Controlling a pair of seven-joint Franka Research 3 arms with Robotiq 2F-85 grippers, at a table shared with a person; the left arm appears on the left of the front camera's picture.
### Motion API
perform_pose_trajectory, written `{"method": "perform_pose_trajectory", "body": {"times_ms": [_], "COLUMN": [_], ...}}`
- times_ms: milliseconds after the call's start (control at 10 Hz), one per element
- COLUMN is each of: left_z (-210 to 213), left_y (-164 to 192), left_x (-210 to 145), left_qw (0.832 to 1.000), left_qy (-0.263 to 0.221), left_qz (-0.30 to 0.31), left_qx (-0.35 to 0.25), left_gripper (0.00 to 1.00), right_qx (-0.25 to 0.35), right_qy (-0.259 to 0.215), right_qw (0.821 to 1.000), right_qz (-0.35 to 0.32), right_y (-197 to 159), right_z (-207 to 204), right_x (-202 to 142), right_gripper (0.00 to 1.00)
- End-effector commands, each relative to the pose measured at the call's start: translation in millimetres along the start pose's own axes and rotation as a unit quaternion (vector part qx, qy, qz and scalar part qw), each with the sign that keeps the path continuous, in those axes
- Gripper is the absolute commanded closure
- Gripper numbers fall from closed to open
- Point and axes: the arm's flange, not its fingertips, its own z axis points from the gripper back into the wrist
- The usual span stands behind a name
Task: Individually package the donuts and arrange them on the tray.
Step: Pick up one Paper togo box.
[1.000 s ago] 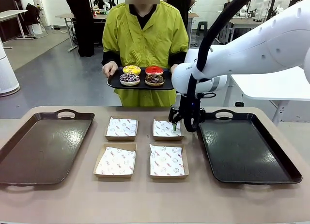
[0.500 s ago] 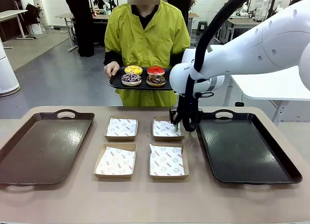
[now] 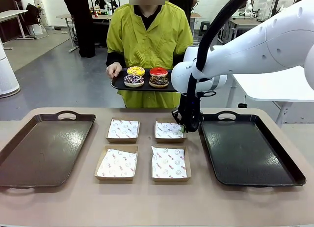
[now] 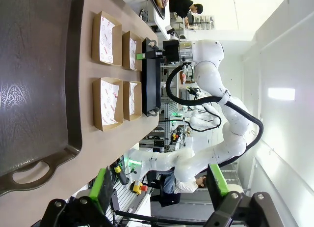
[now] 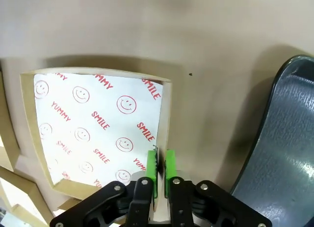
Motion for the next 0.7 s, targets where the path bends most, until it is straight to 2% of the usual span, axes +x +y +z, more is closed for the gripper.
{"method": "perform_pose_trajectory", "body": {"times_ms": [0, 300, 400, 600], "left_z": [2.2, 2.2, 2.2, 2.2], "left_y": [-1.4, -1.4, -1.4, -1.4], "left_x": [-0.5, -0.5, -0.5, -0.5], "left_qw": [1.000, 1.000, 1.000, 1.000], "left_qy": [-0.003, -0.003, -0.003, -0.003], "left_qz": [-0.002, -0.002, -0.002, -0.002], "left_qx": [-0.009, -0.009, -0.009, -0.009], "left_gripper": [0.00, 0.00, 0.00, 0.00], "right_qx": [-0.023, -0.021, -0.011, -0.011], "right_qy": [-0.015, -0.027, -0.016, -0.030], "right_qw": [1.000, 0.999, 0.999, 0.999], "right_qz": [-0.009, -0.026, -0.036, -0.039], "right_y": [1.0, -0.2, 4.0, 19.4], "right_z": [0.8, 4.7, 15.3, 60.1], "right_x": [2.4, 1.8, -1.9, -12.1], "right_gripper": [1.00, 1.00, 1.00, 1.00]}}
